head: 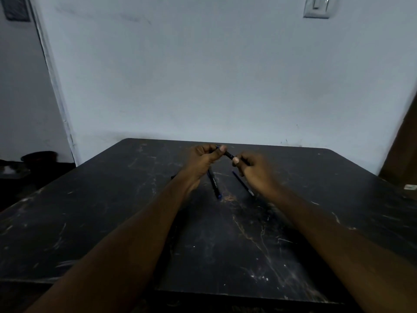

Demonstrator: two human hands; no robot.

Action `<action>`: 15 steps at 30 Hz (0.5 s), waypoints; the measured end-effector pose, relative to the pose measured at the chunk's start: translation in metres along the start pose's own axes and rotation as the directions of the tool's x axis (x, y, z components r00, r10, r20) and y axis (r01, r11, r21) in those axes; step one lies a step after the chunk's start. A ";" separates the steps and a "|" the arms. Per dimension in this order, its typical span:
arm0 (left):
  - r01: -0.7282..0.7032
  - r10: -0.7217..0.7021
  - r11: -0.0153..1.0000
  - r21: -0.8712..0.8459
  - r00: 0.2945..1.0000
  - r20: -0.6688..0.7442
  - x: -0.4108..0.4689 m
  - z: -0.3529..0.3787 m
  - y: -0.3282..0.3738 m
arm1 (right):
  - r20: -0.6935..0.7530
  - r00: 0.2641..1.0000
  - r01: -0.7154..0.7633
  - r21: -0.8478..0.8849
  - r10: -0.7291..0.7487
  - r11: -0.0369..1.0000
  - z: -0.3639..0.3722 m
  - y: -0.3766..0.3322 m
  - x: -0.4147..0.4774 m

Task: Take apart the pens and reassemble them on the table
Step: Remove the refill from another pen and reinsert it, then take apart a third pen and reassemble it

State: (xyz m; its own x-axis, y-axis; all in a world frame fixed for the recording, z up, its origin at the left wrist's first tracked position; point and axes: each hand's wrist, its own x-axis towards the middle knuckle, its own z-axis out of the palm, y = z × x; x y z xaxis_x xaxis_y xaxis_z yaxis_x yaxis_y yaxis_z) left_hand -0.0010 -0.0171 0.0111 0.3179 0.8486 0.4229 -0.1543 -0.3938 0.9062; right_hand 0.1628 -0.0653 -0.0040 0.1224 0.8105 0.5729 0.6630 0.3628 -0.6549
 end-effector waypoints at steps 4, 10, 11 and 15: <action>-0.033 0.033 0.999 0.042 0.999 0.009 0.002 -0.001 -0.002 | 0.002 1.000 0.004 -0.032 -0.004 0.999 0.000 0.000 -0.002; -0.003 0.011 0.989 0.146 0.998 -0.055 0.010 -0.010 -0.003 | -0.055 0.998 -0.008 -0.075 0.003 0.997 -0.004 0.001 -0.005; 0.006 0.009 0.985 0.174 0.996 -0.088 0.012 -0.013 -0.003 | -0.066 0.998 -0.001 -0.085 -0.004 0.996 -0.005 0.001 -0.005; 0.061 0.038 0.908 0.415 0.973 -0.226 0.017 -0.033 -0.010 | -0.104 0.994 0.017 -0.111 -0.029 0.994 -0.009 -0.001 -0.006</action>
State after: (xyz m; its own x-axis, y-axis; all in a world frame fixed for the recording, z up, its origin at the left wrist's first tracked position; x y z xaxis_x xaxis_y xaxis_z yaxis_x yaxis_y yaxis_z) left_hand -0.0249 0.0130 0.0089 0.0924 0.8911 0.4444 0.2680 -0.4521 0.8508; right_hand 0.1681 -0.0742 -0.0024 0.1792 0.7478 0.6393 0.7426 0.3234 -0.5864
